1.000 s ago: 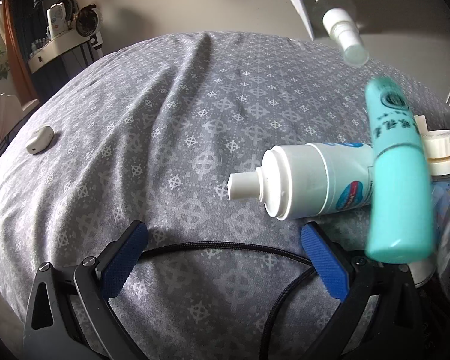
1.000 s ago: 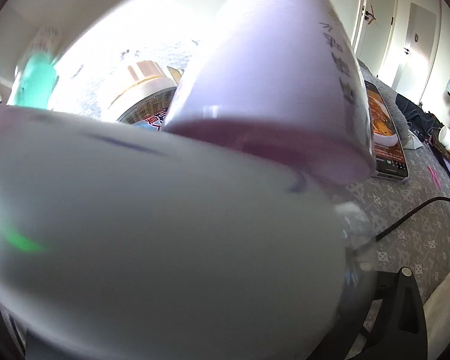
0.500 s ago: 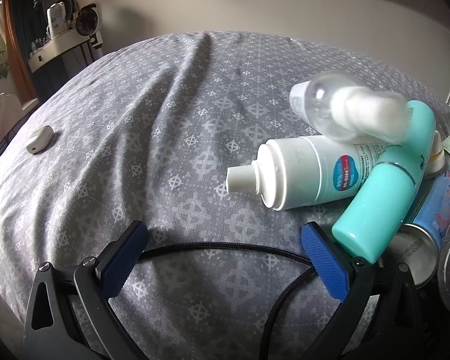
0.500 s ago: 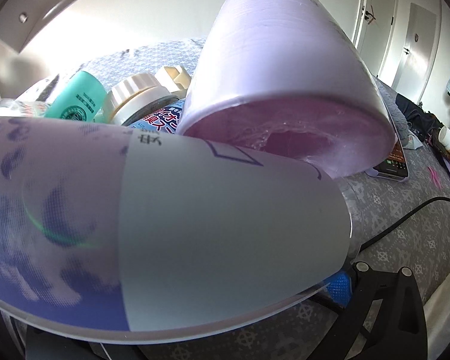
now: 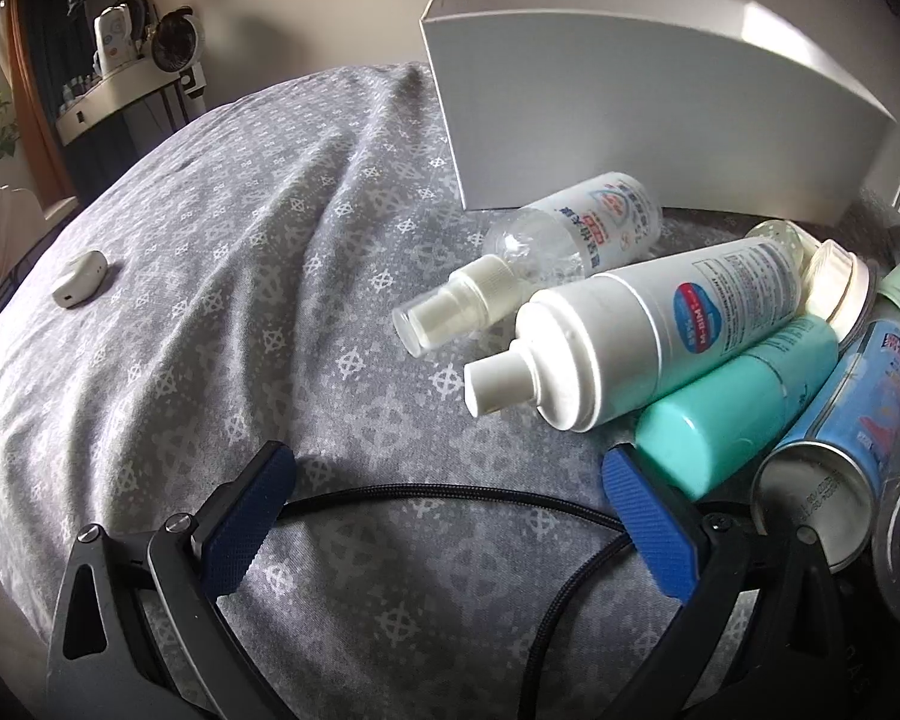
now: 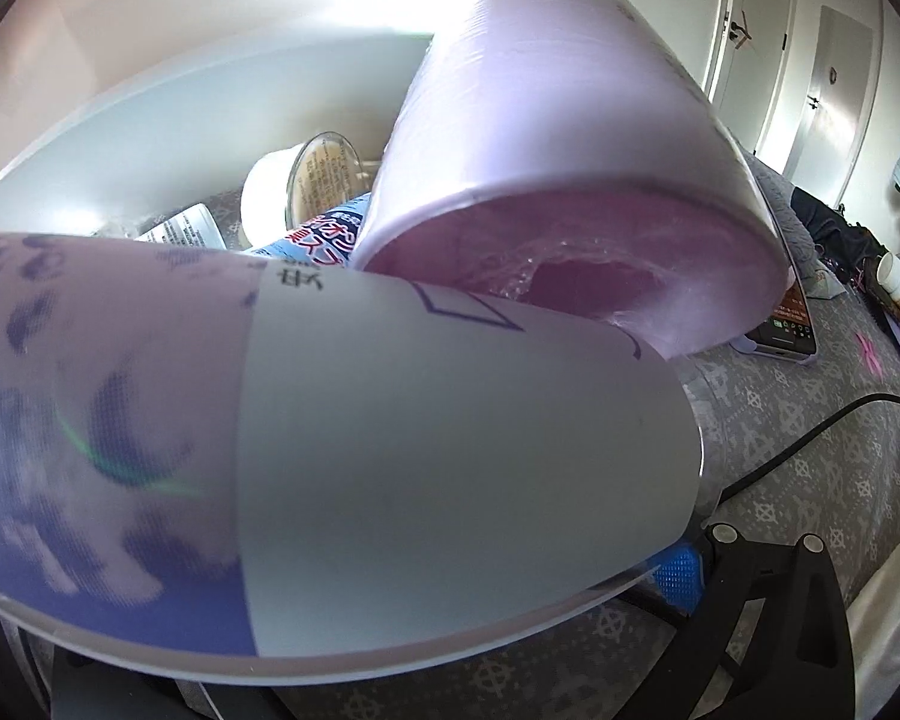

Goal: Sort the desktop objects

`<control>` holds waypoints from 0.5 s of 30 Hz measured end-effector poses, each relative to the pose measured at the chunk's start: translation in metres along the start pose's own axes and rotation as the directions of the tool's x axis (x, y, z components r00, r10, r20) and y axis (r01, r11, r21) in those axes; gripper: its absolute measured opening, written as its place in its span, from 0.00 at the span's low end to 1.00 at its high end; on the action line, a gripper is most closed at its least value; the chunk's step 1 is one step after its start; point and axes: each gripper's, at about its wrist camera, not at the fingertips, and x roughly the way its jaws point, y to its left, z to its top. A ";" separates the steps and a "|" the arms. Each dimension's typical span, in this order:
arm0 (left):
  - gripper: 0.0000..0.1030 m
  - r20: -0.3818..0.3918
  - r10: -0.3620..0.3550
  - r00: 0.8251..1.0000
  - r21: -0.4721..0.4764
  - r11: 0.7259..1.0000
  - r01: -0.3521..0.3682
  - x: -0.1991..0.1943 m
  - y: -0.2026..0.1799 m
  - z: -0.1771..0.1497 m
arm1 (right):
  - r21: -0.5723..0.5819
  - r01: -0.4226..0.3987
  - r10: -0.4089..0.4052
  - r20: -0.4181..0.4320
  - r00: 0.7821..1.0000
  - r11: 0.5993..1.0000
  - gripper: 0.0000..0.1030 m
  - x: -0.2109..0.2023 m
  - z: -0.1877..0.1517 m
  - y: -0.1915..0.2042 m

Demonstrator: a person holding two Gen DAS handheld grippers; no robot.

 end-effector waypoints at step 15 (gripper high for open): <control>1.00 0.000 0.001 1.000 0.000 1.000 -0.001 0.001 0.001 0.000 | 0.001 -0.001 0.001 0.002 1.000 1.000 1.00 0.000 0.008 0.006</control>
